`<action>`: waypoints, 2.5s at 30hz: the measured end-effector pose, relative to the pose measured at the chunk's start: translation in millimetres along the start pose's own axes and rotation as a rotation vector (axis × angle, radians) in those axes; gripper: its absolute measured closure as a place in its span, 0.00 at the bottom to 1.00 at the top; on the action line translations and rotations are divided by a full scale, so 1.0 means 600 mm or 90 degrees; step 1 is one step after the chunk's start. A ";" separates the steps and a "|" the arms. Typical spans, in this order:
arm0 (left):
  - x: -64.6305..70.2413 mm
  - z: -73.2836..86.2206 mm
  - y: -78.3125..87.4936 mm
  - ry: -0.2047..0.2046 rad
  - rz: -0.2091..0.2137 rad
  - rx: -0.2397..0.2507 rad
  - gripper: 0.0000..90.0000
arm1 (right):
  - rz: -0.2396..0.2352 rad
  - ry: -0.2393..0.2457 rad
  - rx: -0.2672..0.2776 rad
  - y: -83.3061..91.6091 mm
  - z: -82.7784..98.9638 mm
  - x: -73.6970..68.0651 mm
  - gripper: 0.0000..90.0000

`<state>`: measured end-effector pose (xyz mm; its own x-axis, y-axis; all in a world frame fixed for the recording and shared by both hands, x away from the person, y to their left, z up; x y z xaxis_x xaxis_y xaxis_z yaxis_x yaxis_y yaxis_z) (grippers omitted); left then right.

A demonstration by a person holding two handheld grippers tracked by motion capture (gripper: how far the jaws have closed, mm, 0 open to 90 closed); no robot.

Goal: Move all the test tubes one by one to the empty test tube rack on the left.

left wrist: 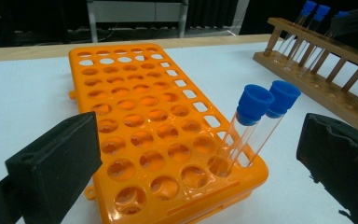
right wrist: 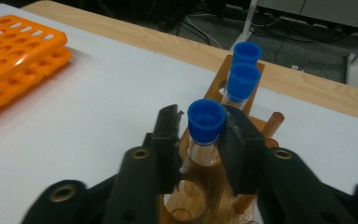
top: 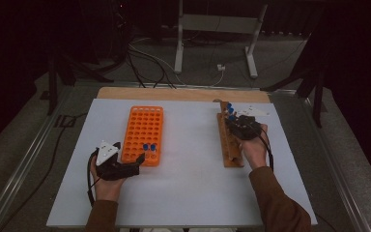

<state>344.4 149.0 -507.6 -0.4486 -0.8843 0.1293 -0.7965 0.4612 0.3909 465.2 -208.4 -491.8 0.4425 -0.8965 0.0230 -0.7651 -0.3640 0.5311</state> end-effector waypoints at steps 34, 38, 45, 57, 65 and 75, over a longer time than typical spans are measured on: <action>-0.001 0.000 0.002 0.001 -0.002 0.002 0.01 | 0.008 -0.036 0.032 0.017 -0.018 0.013 0.86; -0.002 -0.001 0.003 0.003 -0.001 0.003 0.01 | 0.008 -0.030 0.046 0.032 -0.031 0.015 0.86; -0.004 -0.006 0.006 0.004 -0.001 0.010 0.01 | 0.008 -0.021 0.067 0.055 -0.054 0.014 0.86; 0.009 -0.027 0.015 -0.009 0.005 0.030 0.01 | -0.014 0.008 0.077 0.079 -0.070 -0.011 0.86; 0.048 -0.057 0.013 -0.041 0.023 0.041 0.01 | -0.049 0.021 0.059 0.081 -0.066 -0.044 0.86; 0.116 -0.080 -0.020 -0.076 0.074 0.032 0.01 | -0.114 0.024 0.031 0.078 -0.055 -0.102 0.86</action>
<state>342.1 78.2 -459.7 -0.5818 -0.8111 0.0600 -0.7542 0.5656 0.3336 417.6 -162.4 -440.5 0.5896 -0.8069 -0.0358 -0.6946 -0.5291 0.4874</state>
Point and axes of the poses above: each handheld gripper's, and its own axes: y roughly backward along the jaws, z roughly out of its underside, x roughly to its right, the point moved 8 cm from there along -y, roughly forward along the jaws
